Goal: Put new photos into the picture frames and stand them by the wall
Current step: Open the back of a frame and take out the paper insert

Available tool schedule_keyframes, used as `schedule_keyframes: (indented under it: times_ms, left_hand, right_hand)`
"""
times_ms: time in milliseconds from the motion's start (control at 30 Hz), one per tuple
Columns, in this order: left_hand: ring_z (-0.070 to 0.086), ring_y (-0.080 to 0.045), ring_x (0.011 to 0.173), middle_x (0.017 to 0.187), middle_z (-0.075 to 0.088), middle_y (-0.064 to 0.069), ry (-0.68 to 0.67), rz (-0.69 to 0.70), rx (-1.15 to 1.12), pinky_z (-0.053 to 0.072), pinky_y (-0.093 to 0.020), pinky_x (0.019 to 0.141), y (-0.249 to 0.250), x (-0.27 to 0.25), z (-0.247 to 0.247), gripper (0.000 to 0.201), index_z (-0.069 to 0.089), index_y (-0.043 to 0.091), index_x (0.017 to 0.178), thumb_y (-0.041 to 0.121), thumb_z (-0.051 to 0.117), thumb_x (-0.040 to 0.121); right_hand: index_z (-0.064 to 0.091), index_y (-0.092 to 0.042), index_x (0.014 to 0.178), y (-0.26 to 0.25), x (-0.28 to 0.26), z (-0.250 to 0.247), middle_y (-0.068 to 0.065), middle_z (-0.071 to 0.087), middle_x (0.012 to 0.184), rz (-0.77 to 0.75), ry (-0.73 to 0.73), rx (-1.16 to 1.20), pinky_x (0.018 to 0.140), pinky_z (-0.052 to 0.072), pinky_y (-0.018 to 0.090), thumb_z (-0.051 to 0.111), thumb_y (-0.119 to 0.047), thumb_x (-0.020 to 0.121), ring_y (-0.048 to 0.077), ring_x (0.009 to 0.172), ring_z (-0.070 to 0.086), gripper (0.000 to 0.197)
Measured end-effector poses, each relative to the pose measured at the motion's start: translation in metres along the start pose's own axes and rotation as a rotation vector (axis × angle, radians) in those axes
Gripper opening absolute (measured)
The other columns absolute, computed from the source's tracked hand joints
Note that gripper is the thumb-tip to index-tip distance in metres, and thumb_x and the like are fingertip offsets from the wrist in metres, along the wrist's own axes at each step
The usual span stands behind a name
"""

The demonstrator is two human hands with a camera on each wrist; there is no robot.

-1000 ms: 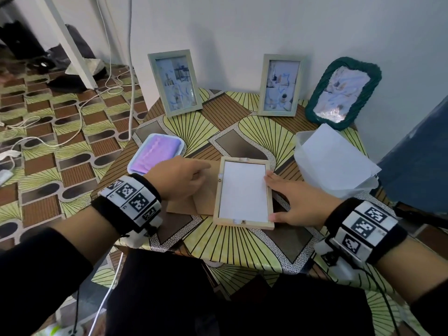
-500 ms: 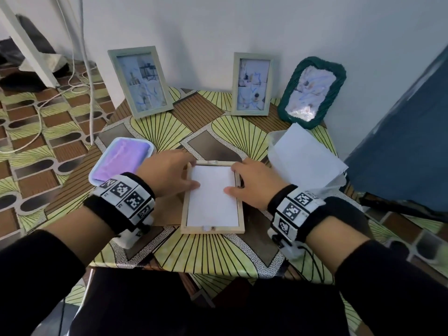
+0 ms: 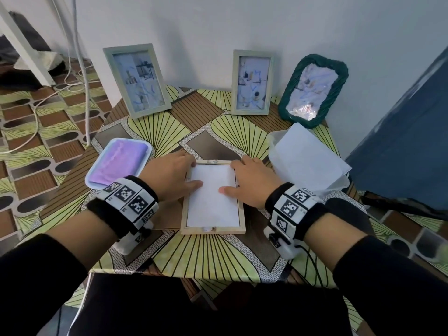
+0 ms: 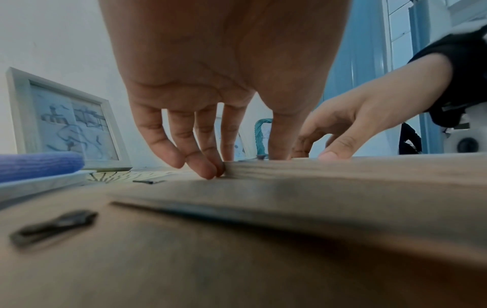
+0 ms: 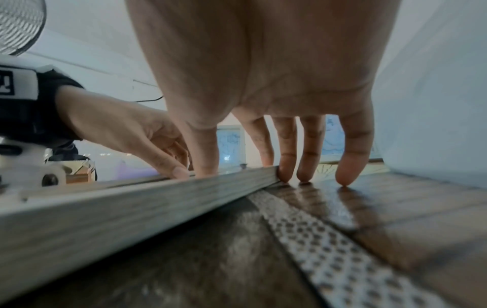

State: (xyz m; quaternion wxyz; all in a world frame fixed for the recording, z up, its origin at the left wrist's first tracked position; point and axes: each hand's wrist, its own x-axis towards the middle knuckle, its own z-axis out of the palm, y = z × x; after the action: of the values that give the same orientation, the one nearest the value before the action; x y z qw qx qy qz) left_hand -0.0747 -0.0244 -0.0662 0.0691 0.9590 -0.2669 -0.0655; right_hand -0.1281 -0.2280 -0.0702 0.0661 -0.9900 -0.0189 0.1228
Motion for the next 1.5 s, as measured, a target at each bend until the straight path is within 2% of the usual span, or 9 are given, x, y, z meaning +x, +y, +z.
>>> schedule_keyframes:
  times_ms: [133,467,633,867,1067,1233,1333,1400,1500]
  left_hand:
    - [0.05,-0.014,0.088,0.105,0.049,0.007,-0.007,-0.009,-0.023,0.048,-0.033,0.082,-0.001,0.001,0.001,0.045,0.053,0.023,0.119,0.053,0.061,0.087]
    - [0.05,-0.013,0.09,0.111,0.054,0.004,-0.031,-0.007,-0.035,0.042,-0.027,0.076,0.0,0.003,0.0,0.049,0.052,0.023,0.118,0.057,0.062,0.085]
    - [0.051,-0.013,0.093,0.113,0.054,0.005,-0.034,-0.003,0.013,0.048,-0.032,0.081,0.002,-0.001,-0.003,0.055,0.052,0.023,0.119,0.064,0.06,0.083]
    - [0.053,-0.014,0.092,0.114,0.055,0.004,-0.044,-0.005,0.047,0.05,-0.035,0.082,0.005,-0.002,-0.005,0.057,0.051,0.022,0.119,0.066,0.059,0.082]
    - [0.053,-0.015,0.093,0.113,0.054,0.004,-0.041,0.001,0.05,0.05,-0.036,0.082,0.003,0.0,-0.002,0.056,0.05,0.023,0.117,0.066,0.059,0.082]
    - [0.05,-0.017,0.098,0.114,0.05,0.002,-0.028,0.052,0.15,0.049,-0.038,0.086,0.0,-0.002,0.002,0.068,0.052,0.023,0.123,0.076,0.05,0.079]
    - [0.048,-0.019,0.106,0.122,0.045,-0.001,-0.051,0.091,0.208,0.048,-0.04,0.091,-0.002,-0.008,0.003,0.078,0.05,0.024,0.124,0.084,0.042,0.075]
    - [0.044,-0.022,0.119,0.136,0.04,-0.005,-0.055,0.124,0.249,0.045,-0.043,0.098,-0.002,-0.011,0.004,0.082,0.047,0.024,0.129,0.084,0.036,0.075]
    - [0.023,-0.026,0.144,0.159,0.019,-0.006,-0.067,0.173,0.283,0.033,-0.048,0.112,-0.004,-0.015,0.005,0.085,0.038,0.024,0.142,0.082,0.033,0.08]
  right_hand:
    - [0.042,-0.016,0.132,0.002,0.005,-0.003,0.006,0.047,0.131,0.005,-0.016,0.037,0.101,0.042,0.048,0.059,-0.065,0.08,0.029,0.123,0.041,0.072]
    - [0.039,-0.015,0.137,-0.001,0.002,0.0,0.008,0.043,0.135,0.012,-0.007,0.02,0.102,0.042,0.048,0.055,-0.062,0.085,0.029,0.127,0.039,0.071]
    - [0.04,-0.015,0.134,-0.001,0.006,-0.005,0.007,0.045,0.135,0.022,-0.032,0.044,0.103,0.041,0.048,0.06,-0.062,0.081,0.029,0.126,0.04,0.074]
    - [0.04,-0.015,0.131,-0.002,0.006,-0.005,0.007,0.046,0.133,0.02,-0.028,0.036,0.101,0.042,0.048,0.061,-0.061,0.081,0.028,0.124,0.041,0.072]
    - [0.039,-0.015,0.134,-0.002,0.001,-0.003,0.007,0.043,0.136,0.002,-0.016,-0.004,0.102,0.042,0.049,0.056,-0.062,0.085,0.029,0.126,0.04,0.07]
    - [0.04,-0.016,0.139,-0.001,-0.003,0.0,0.009,0.038,0.14,-0.005,-0.018,-0.022,0.103,0.041,0.048,0.047,-0.061,0.09,0.03,0.129,0.037,0.067]
    - [0.039,-0.016,0.139,0.002,-0.007,0.002,0.007,0.039,0.138,-0.021,-0.011,0.004,0.103,0.04,0.043,0.044,-0.06,0.092,0.028,0.128,0.039,0.065]
    - [0.036,-0.017,0.142,0.004,-0.01,0.003,0.006,0.039,0.138,-0.036,-0.007,0.037,0.104,0.04,0.041,0.046,-0.059,0.092,0.026,0.128,0.04,0.066]
    - [0.019,-0.015,0.152,0.006,-0.017,0.003,0.004,0.032,0.151,-0.076,-0.02,0.088,0.109,0.037,0.04,0.05,-0.055,0.092,0.024,0.134,0.037,0.078]
